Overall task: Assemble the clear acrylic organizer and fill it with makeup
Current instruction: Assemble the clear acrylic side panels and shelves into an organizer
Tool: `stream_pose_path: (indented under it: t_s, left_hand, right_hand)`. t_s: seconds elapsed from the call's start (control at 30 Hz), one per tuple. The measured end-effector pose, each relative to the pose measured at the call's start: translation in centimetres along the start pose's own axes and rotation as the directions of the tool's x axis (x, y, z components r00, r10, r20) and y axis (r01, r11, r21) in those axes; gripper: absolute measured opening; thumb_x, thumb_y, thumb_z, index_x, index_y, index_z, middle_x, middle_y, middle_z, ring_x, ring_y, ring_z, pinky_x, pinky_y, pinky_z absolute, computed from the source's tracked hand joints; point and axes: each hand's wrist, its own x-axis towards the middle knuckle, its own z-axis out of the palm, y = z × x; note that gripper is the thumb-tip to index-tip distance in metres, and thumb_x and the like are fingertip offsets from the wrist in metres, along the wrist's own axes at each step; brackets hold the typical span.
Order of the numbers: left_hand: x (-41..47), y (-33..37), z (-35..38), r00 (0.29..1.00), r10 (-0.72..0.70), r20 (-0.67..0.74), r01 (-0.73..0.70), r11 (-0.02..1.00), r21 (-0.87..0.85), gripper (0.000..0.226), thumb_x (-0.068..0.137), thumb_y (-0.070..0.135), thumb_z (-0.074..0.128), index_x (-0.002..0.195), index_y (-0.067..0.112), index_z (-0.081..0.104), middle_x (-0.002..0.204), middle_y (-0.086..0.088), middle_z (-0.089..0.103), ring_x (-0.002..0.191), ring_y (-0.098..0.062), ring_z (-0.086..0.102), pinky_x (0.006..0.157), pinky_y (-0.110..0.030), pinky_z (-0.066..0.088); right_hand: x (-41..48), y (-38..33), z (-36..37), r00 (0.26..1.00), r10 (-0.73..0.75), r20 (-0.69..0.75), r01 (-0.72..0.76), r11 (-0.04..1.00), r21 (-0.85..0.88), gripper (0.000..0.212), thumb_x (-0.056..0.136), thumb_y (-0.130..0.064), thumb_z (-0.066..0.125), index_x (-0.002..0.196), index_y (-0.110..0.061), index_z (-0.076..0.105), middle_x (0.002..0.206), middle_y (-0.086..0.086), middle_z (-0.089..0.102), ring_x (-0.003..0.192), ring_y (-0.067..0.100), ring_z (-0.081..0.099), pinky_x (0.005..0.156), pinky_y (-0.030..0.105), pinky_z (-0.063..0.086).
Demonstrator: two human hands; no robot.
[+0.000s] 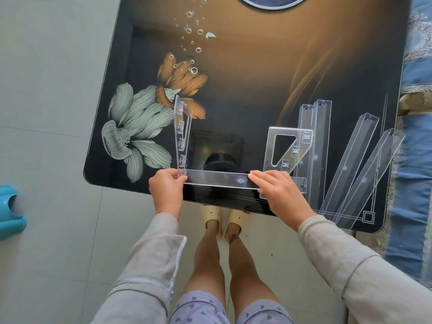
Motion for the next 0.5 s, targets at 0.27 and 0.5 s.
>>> stream_pose_path:
  t_s: [0.27, 0.5]
  left_hand:
    - [0.7, 0.1, -0.2, 1.000, 0.028, 0.007, -0.029, 0.995, 0.096, 0.015, 0.081, 0.009, 0.063, 0.092, 0.001, 0.069, 0.084, -0.018, 0.070, 0.086, -0.036, 0.063, 0.074, -0.027, 0.038]
    - [-1.9, -1.0, -0.8, 0.864, 0.487, -0.124, -0.454, 0.862, 0.225, 0.047, 0.075, 0.006, 0.070, 0.120, 0.004, 0.056, 0.118, -0.019, 0.059, 0.109, -0.036, 0.055, 0.097, -0.044, 0.041]
  right_hand:
    - [0.8, -0.8, -0.2, 1.000, 0.025, -0.002, -0.024, 1.000, 0.015, 0.059, 0.051, 0.009, 0.085, 0.105, -0.007, 0.070, 0.103, 0.004, 0.074, 0.085, 0.024, 0.070, 0.077, 0.032, 0.056]
    - [2.4, -1.3, -0.5, 1.000, 0.011, -0.013, -0.011, 1.000, 0.020, 0.051, 0.057, 0.002, 0.084, 0.105, -0.009, 0.070, 0.103, 0.004, 0.074, 0.087, 0.023, 0.070, 0.078, 0.034, 0.056]
